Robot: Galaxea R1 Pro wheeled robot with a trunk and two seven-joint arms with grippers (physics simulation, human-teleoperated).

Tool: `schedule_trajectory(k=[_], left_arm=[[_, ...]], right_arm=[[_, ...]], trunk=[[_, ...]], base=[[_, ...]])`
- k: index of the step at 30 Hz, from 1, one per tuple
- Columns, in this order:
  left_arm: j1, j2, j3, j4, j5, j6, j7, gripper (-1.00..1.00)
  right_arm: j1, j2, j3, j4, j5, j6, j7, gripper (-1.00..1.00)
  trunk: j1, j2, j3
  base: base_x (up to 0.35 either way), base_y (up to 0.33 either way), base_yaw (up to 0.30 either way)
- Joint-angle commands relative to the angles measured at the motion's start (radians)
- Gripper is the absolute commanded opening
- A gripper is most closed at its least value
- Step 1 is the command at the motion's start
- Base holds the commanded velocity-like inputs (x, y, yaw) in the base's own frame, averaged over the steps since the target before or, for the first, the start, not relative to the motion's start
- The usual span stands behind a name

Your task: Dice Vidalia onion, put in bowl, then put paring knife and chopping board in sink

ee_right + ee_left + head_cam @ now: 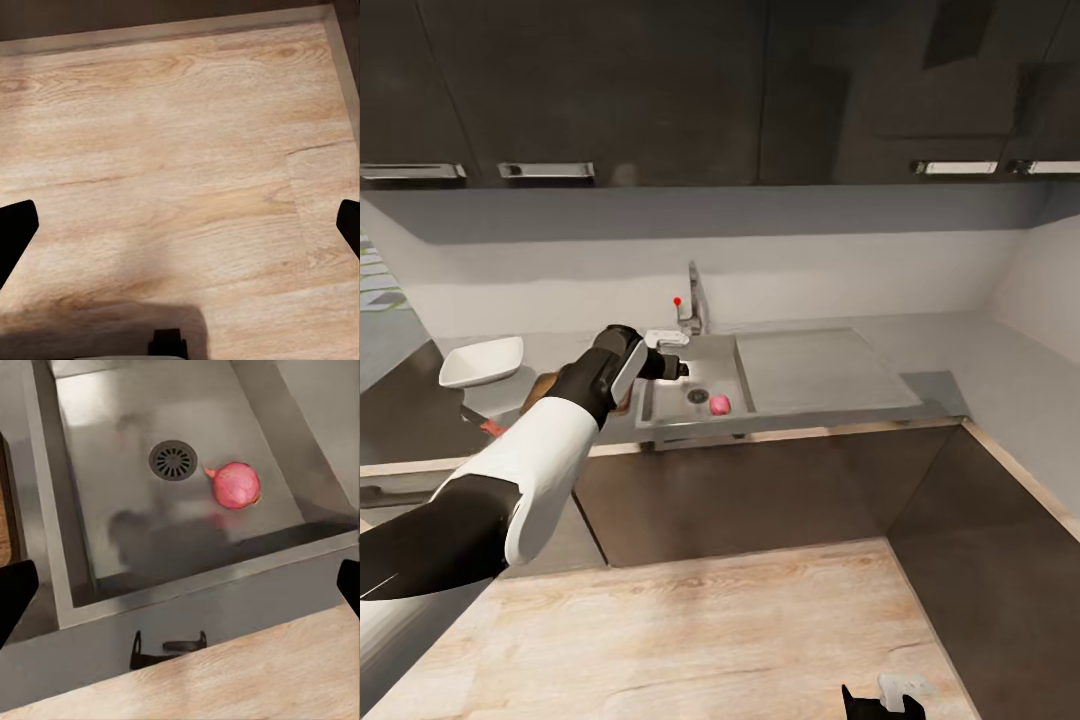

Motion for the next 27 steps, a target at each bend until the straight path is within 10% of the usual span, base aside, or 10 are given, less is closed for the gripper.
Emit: schedule_trajectory(k=[1, 27], left_arm=[[0.000, 0.001, -0.004, 0.000, 0.009, 0.004, 0.004, 1.00], [0.051, -0.006, -0.005, 0.204, 0.010, -0.179, -0.003, 1.00]], right_arm=[[-0.001, -0.001, 0.009, -0.001, -0.008, -0.003, -0.007, 1.00], [-0.001, -0.001, 0.009, -0.001, -0.007, -0.002, -0.008, 1.00]], trunk=[[0.001, -0.002, -0.002], [0.001, -0.002, -0.011]], base=[[0.336, 0.000, 0.000], [0.170, -0.025, -0.037]])
